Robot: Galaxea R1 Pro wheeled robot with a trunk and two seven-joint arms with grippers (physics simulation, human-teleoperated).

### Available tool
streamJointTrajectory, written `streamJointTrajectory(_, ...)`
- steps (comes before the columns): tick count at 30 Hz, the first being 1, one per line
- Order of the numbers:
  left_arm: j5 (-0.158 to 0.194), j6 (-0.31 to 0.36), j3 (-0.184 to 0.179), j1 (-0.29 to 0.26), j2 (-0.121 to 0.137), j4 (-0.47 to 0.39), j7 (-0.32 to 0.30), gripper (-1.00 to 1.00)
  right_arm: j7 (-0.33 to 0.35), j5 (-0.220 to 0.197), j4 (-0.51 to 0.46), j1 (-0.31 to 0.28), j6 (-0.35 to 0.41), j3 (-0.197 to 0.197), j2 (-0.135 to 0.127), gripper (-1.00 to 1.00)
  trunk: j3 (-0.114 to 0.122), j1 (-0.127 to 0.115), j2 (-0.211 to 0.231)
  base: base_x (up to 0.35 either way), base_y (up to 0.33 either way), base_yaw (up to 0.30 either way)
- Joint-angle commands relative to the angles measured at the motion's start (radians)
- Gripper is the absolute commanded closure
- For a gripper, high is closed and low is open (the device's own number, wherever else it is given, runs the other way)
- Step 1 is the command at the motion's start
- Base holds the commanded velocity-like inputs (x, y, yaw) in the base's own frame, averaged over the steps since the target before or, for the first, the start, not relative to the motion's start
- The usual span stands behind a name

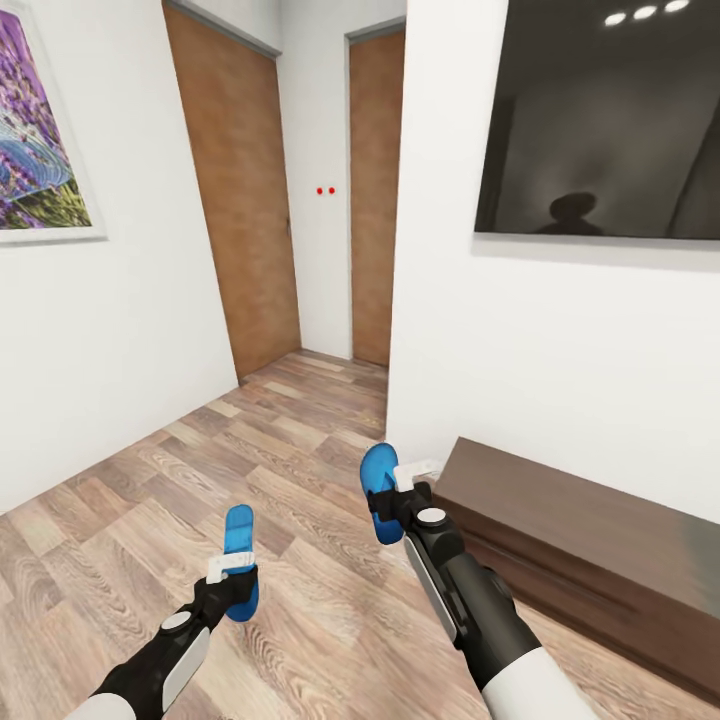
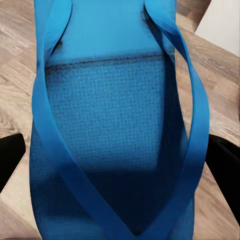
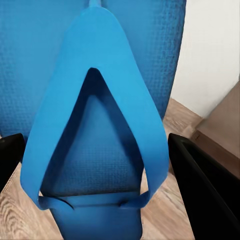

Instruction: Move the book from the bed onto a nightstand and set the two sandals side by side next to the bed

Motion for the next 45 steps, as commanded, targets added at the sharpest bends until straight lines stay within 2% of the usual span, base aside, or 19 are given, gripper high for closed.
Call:
streamJointTrajectory(1, 0.01, -0.005, -0.007, -0.001, 0.001, 0.001, -0.001, 1.0, -0.006, -0.002, -0.001, 0.0, 0.005, 0.002, 0.0, 1.0, 0.0, 0.0, 0.0, 0.0, 0.0, 0.279)
streamJointTrajectory(13, 0.012, -0.004, -0.004, -0.001, -0.001, -0.007, 0.003, 1.0, -0.006, -0.002, -0.001, -0.001, 0.005, 0.002, 0.0, 1.0, 0.008, 0.0, 0.0, 0.0, 0.0, 0.279)
streamJointTrajectory(34, 0.008, 0.004, -0.006, -0.002, -0.003, 0.008, 0.005, 1.0, -0.005, -0.002, 0.001, -0.001, 0.005, 0.007, -0.004, 1.0, 0.088, -0.081, 0.147, 0.0, 0.0, 0.277)
streamJointTrajectory(40, 0.01, 0.015, -0.003, -0.004, 0.001, 0.05, 0.002, 1.0, -0.007, -0.001, 0.066, 0.0, -0.023, 0.003, -0.008, 1.0, 0.112, -0.104, 0.189, 0.0, 0.0, 0.272)
streamJointTrajectory(45, 0.011, 0.068, 0.004, -0.005, 0.003, 0.061, 0.006, 1.0, -0.013, 0.002, 0.102, 0.027, -0.046, -0.001, -0.014, 1.0, 0.132, -0.123, 0.224, 0.0, 0.0, 0.26)
